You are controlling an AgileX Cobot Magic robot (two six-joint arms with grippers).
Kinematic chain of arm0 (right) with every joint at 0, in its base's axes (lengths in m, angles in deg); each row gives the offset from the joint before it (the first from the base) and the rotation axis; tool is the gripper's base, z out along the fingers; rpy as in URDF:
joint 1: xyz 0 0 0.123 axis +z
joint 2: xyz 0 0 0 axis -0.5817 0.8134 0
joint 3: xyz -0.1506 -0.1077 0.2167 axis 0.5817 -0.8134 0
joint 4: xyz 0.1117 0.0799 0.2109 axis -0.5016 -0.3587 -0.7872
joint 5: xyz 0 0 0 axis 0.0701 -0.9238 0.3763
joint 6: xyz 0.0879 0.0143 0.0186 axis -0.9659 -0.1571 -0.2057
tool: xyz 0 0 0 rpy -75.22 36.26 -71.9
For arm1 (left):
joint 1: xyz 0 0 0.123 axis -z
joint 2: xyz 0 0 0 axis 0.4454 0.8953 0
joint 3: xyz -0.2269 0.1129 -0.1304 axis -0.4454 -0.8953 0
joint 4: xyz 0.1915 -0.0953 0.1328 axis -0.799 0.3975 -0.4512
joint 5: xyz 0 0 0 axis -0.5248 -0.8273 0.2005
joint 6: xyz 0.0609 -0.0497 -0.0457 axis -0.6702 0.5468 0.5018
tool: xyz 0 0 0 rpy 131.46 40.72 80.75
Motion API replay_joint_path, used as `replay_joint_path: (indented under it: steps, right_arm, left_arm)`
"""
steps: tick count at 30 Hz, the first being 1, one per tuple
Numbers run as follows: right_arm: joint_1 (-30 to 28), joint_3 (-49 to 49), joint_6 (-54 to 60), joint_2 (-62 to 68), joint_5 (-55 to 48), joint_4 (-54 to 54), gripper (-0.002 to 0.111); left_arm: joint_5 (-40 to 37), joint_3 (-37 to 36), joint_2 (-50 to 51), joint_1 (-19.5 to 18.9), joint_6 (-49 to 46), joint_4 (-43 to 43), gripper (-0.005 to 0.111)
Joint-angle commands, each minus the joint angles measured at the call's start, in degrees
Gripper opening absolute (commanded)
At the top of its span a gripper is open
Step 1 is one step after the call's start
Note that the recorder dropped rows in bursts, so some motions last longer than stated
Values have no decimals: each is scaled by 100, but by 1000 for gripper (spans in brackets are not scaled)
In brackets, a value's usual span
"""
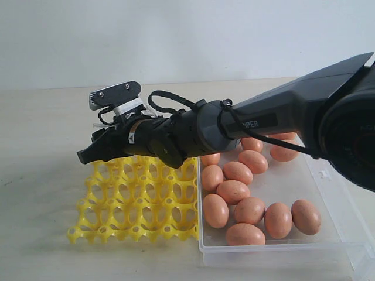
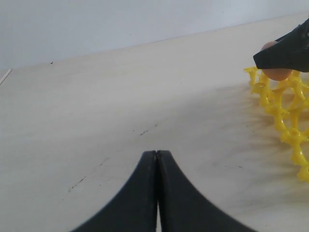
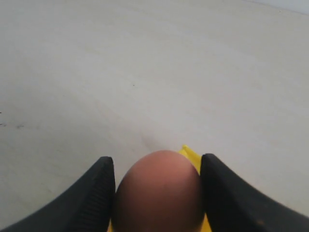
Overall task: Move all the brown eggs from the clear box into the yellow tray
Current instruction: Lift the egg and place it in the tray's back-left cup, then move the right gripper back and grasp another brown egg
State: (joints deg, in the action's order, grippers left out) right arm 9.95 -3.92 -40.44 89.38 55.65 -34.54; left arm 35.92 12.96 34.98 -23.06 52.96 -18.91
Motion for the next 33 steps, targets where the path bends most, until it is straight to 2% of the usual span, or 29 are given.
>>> replay_joint_path:
  steps: [1,8,13,18,22,24,26,27,28,30,33]
  right_arm:
    - [-30,37,-30,-92,-27,43,57]
    - [-30,37,-30,-104,-30,43,58]
    - [-30,37,39,-657,-118,47,57]
    - [-30,37,119,-1355,-1353,166,55]
    - [-30,25,152,-1757,-2925,359,52]
    - [-30,-19,371,-1948,-3728,347,47]
    - [-30,-150,518,-2201,-4561,333,36]
    - [-40,-262,598,-2368,-5010,333,27]
    - [-100,-444,637,-2658,-5574,318,12]
    - [-218,-741,637,-2968,-5970,306,0]
    - [-572,-1244,577,-3423,-6122,306,0]
  left_arm:
    - [52,23,4,-10,14,14,0]
    - [52,23,4,-10,14,14,0]
    - [52,23,4,-10,14,14,0]
    - [52,23,4,-10,14,14,0]
    - [52,23,4,-10,14,14,0]
    - [52,23,4,-10,14,14,0]
    - [52,23,4,-10,14,14,0]
    - [52,23,4,-10,14,14,0]
    - [52,23,4,-10,14,14,0]
    - [52,23,4,-10,14,14,0]
    - [52,23,4,-10,14,14,0]
